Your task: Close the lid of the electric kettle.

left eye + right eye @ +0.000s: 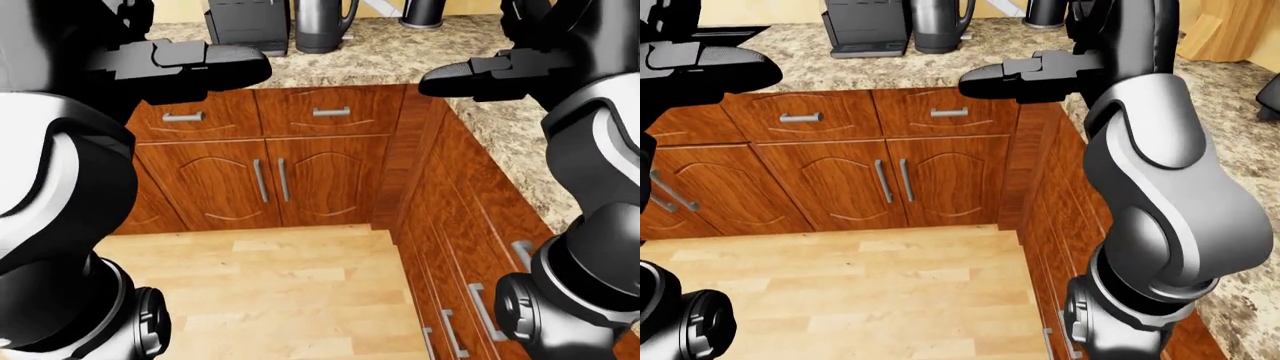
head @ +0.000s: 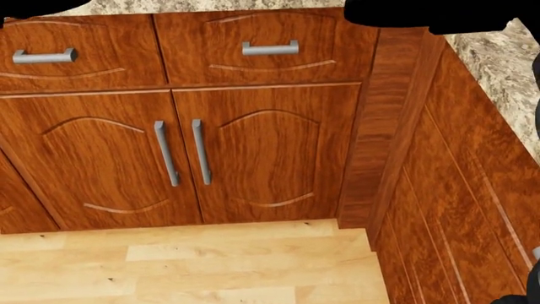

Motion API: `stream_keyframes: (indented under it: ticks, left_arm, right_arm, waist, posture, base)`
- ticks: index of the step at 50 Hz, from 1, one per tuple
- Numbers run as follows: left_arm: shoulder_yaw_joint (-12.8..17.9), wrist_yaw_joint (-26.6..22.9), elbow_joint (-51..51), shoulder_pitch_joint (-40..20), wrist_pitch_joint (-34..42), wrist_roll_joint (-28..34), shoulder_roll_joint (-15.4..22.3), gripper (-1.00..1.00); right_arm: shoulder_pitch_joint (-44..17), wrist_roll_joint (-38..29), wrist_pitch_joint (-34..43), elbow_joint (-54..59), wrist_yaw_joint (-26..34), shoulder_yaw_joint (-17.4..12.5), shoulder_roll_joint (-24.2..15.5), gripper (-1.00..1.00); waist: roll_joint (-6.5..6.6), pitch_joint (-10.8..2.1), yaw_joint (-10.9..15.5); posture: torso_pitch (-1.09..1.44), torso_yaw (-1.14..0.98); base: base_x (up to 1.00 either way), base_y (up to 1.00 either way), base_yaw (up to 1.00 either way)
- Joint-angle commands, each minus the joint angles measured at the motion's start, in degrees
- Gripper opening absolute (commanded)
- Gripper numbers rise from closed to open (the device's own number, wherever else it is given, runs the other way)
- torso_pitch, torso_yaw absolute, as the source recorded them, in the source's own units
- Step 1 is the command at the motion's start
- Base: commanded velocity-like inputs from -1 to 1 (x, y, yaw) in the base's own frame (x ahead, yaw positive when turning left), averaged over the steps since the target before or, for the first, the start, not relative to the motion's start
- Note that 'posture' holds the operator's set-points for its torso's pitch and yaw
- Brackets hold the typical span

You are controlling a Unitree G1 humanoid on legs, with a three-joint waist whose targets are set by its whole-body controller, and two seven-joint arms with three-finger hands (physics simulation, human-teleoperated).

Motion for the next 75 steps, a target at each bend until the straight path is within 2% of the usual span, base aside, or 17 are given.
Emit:
stream_keyframes:
  ticks: [1,12,18,21,29,32,35,43,46,47,49,56,60,61,70,74,75]
  left_arm:
    - [1.0,0.6,-1.0,-1.9,-1.9,-0.5,1.0,1.0]
    - [0.5,1.5,-1.8,-1.4,-2.3,-1.6,1.9,1.0]
    - [0.4,1.7,-2.4,-1.1,-2.2,-2.2,2.1,1.0]
    - [0.0,1.5,-2.7,-0.9,-2.1,-1.7,2.0,1.0]
    - [-0.3,0.8,-2.9,-0.7,-2.0,-0.5,1.6,1.0]
    - [-0.5,0.2,-3.1,-0.2,-2.1,0.3,1.1,1.0]
    - [-0.5,-0.2,-3.0,0.0,-2.1,0.8,0.7,1.0]
    - [-2.4,-1.7,-2.9,0.7,-2.7,4.6,-2.6,1.0]
    - [-2.8,-2.6,-2.8,0.6,-2.4,6.0,-3.6,1.0]
    - [-2.6,-2.9,-2.8,0.5,-2.2,6.2,-3.7,1.0]
    - [-1.6,-3.1,-2.3,-0.2,-1.6,6.1,-3.6,1.0]
    - [-0.3,-1.5,-1.2,-3.1,0.0,3.3,-2.2,1.0]
    - [0.7,-0.4,-1.3,-3.5,0.1,1.1,-0.7,1.0]
    - [1.2,0.2,-1.9,-3.4,0.3,0.1,-0.4,1.0]
    - [-1.2,-0.6,-2.2,0.1,-3.3,2.5,-0.4,1.0]
    - [-1.0,-1.1,-3.2,0.5,-2.5,3.3,-1.1,1.0]
    - [-0.9,-1.1,-3.3,0.5,-2.3,3.4,-1.2,1.0]
  right_arm:
    - [-1.8,-0.3,-2.4,-1.4,-0.1,-0.5,-0.6,1.0]
    - [-1.5,-1.0,-2.7,-1.1,0.8,0.1,0.2,1.0]
    - [-1.3,-1.2,-2.4,-1.4,1.1,0.3,0.3,1.0]
    - [-1.4,-1.3,-2.3,-1.5,1.2,0.2,0.5,1.0]
    - [-1.3,-1.3,-2.3,-1.6,1.5,-0.2,0.3,1.0]
    - [-1.0,-1.4,-2.8,-1.3,1.5,0.0,0.5,1.0]
    - [-0.8,-1.6,-3.0,-1.2,1.5,0.1,0.7,1.0]
    - [1.7,-3.8,-5.8,-0.8,2.6,1.9,1.3,1.0]
    - [-0.4,-4.1,-2.5,-2.5,2.3,1.6,1.8,1.0]
    - [-0.4,-4.2,-2.2,-2.8,2.3,1.5,2.0,1.0]
    - [-0.4,-4.3,-2.2,-2.3,2.4,1.3,2.4,1.0]
    - [-3.6,-3.7,0.0,-0.6,2.6,0.6,1.4,1.0]
    - [-4.4,-3.4,-0.1,-0.3,2.6,0.3,0.9,1.0]
    - [-4.1,-3.5,-0.5,-0.1,2.6,0.4,0.8,1.0]
    - [-4.3,-2.5,-2.9,0.0,2.4,-1.3,0.6,1.0]
    - [-1.2,-0.6,-2.7,-2.1,1.7,-1.6,0.1,1.0]
    - [-1.2,-0.2,-2.5,-2.4,1.5,-1.8,-0.1,1.0]
  waist:
    - [0.2,-1.65,-0.1]
    - [-0.96,-0.92,-0.1]
    - [3.93,-0.94,-0.8]
    - [4.01,-0.49,-0.6]
    - [0.16,-0.73,0.6]
    - [-3.88,-2.06,1.0]
    - [-3.58,-1.12,0.5]
    - [0.18,-0.83,-0.2]
    - [4.86,-2.56,-0.8]
    - [2.58,-1.82,-0.4]
    - [3.82,-1.41,-0.3]
    - [0.54,-1.3,0.1]
    - [-4.42,-2.34,0.7]
    - [-2.47,-1.95,0.3]
    - [-0.07,-0.76,-0.1]
    - [5.26,-2.17,-0.7]
    - [2.65,-1.28,-0.2]
  posture:
    - [0.0,0.0]
    - [0.0,0.0]
    - [0.0,0.0]
    - [0.0,0.0]
    - [0.0,0.0]
    - [0.0,0.0]
    - [0.0,0.0]
    - [0.0,0.0]
    - [0.0,0.0]
    - [0.0,0.0]
    - [0.0,0.0]
    - [0.0,0.0]
    - [0.0,0.0]
    - [0.0,0.0]
    - [0.0,0.0]
    - [0.0,0.0]
    - [0.0,0.0]
  base:
    - [0.22,0.0,0.0]
    - [0.29,0.0,0.0]
    - [0.29,0.0,0.0]
    - [0.3,0.0,0.0]
    - [0.3,0.0,0.0]
    - [0.24,0.0,0.0]
    - [0.17,0.0,0.0]
    - [0.17,0.0,0.0]
    - [0.16,0.0,0.0]
    - [0.16,0.0,0.0]
    - [0.16,0.0,0.0]
    - [0.16,0.0,0.0]
    - [0.16,0.0,0.0]
    - [0.16,0.0,0.0]
    - [0.17,0.0,0.0]
    - [0.17,0.0,0.0]
    - [0.17,0.0,0.0]
